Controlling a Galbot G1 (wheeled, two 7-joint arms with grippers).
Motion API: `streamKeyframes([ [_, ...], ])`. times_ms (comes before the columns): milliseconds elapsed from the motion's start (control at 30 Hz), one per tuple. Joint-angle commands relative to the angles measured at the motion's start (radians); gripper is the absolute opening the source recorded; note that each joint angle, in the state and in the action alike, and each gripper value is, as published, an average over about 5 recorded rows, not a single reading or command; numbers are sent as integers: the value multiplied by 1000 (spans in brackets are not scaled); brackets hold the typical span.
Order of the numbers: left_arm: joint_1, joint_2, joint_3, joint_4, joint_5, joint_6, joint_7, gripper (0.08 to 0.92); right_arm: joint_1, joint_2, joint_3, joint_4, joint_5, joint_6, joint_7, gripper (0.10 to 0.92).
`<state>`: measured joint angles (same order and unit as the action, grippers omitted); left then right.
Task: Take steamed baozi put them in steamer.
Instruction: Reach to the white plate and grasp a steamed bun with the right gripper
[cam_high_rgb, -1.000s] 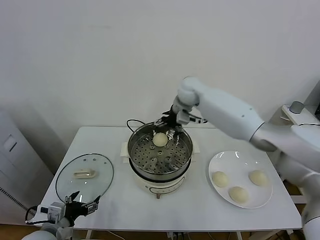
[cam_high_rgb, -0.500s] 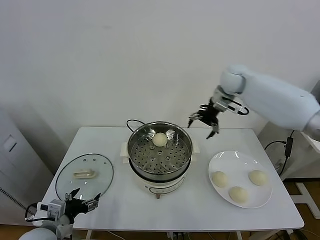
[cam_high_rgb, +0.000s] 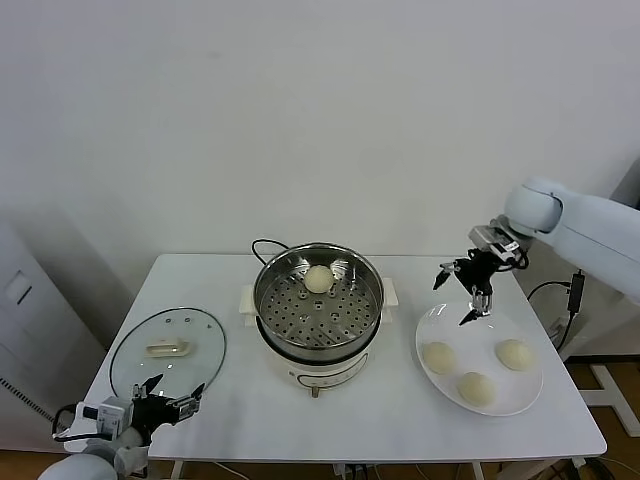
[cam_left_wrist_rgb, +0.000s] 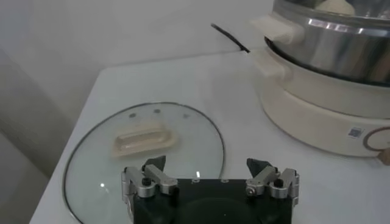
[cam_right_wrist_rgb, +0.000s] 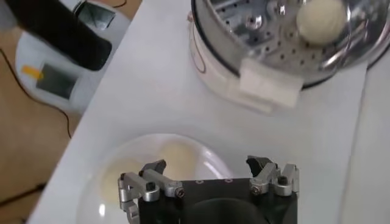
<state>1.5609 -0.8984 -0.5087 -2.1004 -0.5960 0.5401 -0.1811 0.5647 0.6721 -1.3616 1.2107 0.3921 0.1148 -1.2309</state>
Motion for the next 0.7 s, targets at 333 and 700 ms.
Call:
streamKeyframes([
  [333,-16,-3,9,16,-3,3,-1,823,-212,9,67,-41,-60,-113,68,823],
  [700,-14,-3,7,19,-2,1,-1,823,-340,30,153,-71,-154,-94,100,823],
])
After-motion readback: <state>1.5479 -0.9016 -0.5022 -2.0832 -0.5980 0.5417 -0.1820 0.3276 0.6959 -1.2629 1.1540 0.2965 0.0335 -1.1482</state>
